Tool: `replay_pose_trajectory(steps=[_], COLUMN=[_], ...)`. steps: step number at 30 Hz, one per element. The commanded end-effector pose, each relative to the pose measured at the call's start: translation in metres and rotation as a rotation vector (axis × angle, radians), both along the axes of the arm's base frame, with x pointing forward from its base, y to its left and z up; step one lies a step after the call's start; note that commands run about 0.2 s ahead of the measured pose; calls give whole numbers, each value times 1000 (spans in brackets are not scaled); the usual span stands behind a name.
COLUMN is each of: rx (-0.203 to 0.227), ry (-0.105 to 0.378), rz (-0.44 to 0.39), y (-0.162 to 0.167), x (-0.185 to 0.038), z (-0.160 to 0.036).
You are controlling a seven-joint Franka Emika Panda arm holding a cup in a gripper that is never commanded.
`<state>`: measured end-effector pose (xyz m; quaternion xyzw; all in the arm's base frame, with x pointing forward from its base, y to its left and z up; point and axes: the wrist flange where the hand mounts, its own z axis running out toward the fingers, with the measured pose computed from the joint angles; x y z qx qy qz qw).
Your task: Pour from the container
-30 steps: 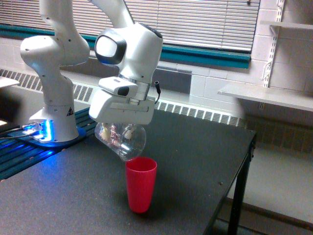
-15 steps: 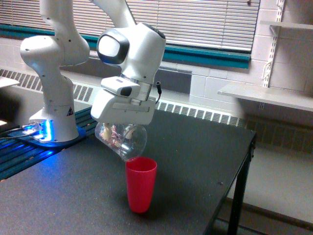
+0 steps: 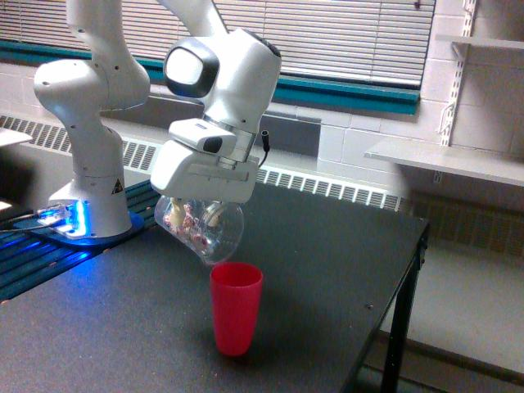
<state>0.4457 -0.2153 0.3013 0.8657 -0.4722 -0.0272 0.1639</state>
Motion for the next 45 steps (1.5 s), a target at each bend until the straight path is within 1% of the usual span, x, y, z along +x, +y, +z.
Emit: replay_pose_trajectory(steps=[1, 4, 9, 14, 24, 32, 45], rx=[11, 9, 11, 9, 13, 6, -3], ry=[14, 35, 34, 37, 41, 43, 41], rz=[63, 58, 62, 64, 68, 76, 93], y=[-21, -24, -22, -21, -17, -14, -5], x=[8, 12, 18, 21, 19, 14, 6], z=[43, 49, 52, 49, 46, 45, 48])
